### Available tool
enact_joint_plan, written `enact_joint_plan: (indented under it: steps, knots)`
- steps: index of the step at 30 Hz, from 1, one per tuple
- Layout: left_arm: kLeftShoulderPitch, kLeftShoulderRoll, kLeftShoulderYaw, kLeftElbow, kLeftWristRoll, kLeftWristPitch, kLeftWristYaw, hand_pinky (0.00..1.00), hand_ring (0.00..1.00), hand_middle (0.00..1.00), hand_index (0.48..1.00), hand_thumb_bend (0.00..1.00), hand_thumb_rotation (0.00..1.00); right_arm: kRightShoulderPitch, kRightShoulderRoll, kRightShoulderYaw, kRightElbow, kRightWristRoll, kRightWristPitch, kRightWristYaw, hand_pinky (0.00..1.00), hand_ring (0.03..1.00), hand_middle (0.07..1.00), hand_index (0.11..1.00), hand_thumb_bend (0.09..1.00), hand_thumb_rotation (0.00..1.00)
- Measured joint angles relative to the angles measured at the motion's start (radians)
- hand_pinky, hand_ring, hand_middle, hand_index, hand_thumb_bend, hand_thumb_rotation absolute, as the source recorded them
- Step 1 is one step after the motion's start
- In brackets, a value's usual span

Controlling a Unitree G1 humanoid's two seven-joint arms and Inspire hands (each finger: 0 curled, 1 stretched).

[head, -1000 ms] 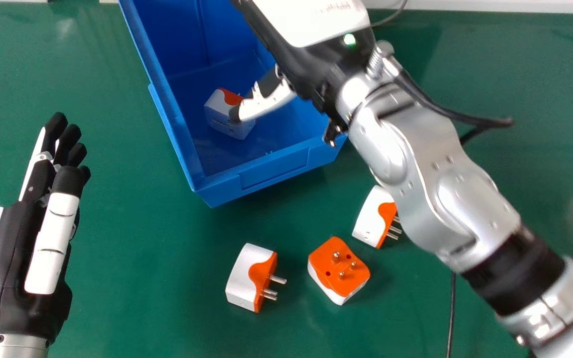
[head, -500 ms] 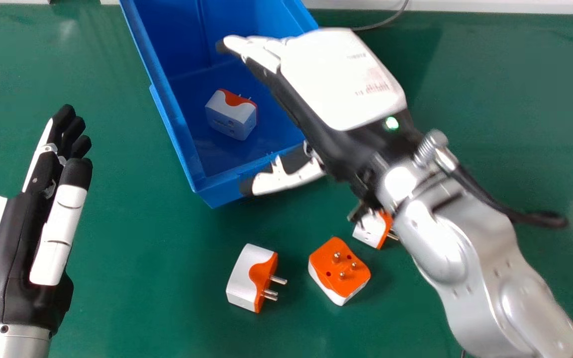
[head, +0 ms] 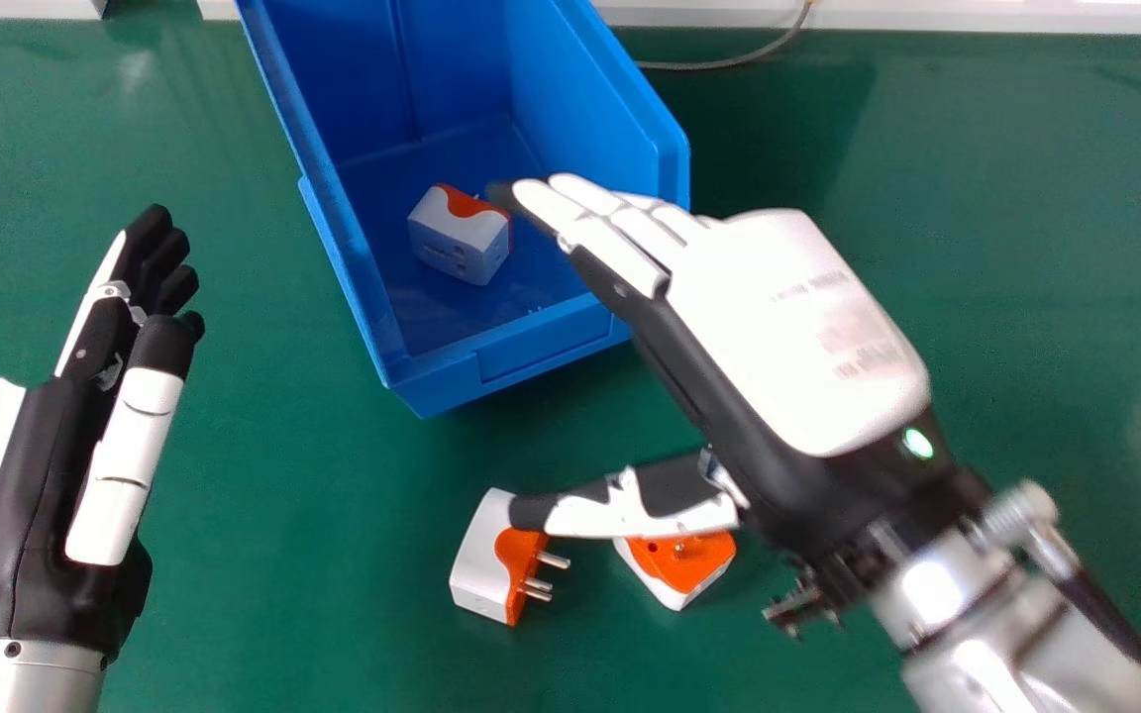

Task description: Pick all objects and put in blue box

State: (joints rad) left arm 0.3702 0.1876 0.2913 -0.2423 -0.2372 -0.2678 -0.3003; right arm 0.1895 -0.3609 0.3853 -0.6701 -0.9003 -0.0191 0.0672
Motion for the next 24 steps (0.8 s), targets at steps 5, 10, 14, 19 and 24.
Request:
enact_joint_plan:
  steps: [5, 10, 14, 19, 24]
  knots:
    - [0.008, 0.000, 0.001, -0.003, 0.000, 0.004, -0.003, 1.00, 0.99, 0.98, 0.968, 0.74, 0.98, 0.146, 0.013, -0.068, -0.021, 0.024, -0.044, -0.066, 0.70, 0.859, 0.916, 0.905, 0.570, 0.44]
    - [0.024, 0.000, 0.002, -0.014, 0.000, 0.020, 0.001, 1.00, 0.99, 0.98, 0.969, 0.75, 0.97, 0.249, 0.041, -0.121, -0.026, 0.032, -0.106, -0.156, 0.71, 0.856, 0.914, 0.900, 0.567, 0.46]
    - [0.033, 0.000, 0.005, -0.021, 0.000, 0.020, 0.006, 0.99, 0.98, 0.98, 0.965, 0.75, 0.97, 0.309, 0.079, -0.163, -0.026, 0.026, -0.124, -0.214, 0.72, 0.861, 0.920, 0.904, 0.570, 0.46]
    - [0.039, 0.000, 0.007, -0.029, 0.000, 0.020, 0.010, 0.99, 0.98, 0.98, 0.961, 0.74, 0.97, 0.325, 0.111, -0.215, -0.015, 0.018, -0.119, -0.231, 0.74, 0.875, 0.928, 0.912, 0.563, 0.46]
    - [0.040, 0.000, 0.007, -0.040, 0.000, 0.027, 0.014, 0.99, 0.98, 0.97, 0.958, 0.74, 0.96, 0.303, 0.138, -0.243, 0.041, 0.021, -0.101, -0.235, 0.66, 0.823, 0.897, 0.880, 0.567, 0.42]
